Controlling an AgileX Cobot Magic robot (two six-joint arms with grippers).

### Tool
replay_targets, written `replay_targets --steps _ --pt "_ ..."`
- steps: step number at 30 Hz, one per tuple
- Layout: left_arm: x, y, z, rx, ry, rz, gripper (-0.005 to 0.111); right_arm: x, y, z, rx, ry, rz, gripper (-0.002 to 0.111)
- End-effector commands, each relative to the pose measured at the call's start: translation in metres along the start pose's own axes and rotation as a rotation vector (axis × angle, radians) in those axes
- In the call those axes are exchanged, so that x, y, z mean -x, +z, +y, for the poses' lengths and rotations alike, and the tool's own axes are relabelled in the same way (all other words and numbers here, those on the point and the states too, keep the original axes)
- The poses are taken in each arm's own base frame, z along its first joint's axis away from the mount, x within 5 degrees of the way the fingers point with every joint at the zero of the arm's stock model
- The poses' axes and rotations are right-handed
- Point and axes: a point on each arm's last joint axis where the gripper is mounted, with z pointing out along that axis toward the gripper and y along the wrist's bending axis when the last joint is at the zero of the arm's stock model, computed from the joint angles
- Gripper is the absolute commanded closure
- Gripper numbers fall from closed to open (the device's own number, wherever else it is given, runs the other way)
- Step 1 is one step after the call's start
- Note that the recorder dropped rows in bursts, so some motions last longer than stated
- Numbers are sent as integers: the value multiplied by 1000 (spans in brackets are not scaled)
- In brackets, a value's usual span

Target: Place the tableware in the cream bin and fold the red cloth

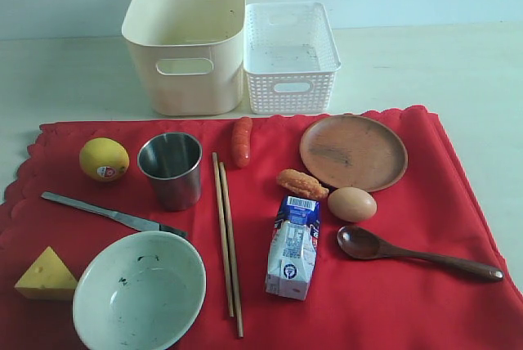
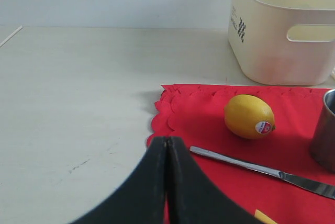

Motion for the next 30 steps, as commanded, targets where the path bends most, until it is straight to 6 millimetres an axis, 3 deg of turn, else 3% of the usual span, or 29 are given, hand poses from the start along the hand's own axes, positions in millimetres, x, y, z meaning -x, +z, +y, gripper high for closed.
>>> replay_targets --steps 1,15,24,30 --pt "0 0 0 -3 -12 -7 107 14 5 -3 3 -8 11 101" --pt "0 0 0 -3 -12 -7 107 55 38 -12 25 -7 117 101" --pt "0 0 0 -3 -12 -7 107 65 67 -14 43 -6 204 101" --pt "0 0 0 -3 -12 -7 107 67 75 -15 48 -6 226 101"
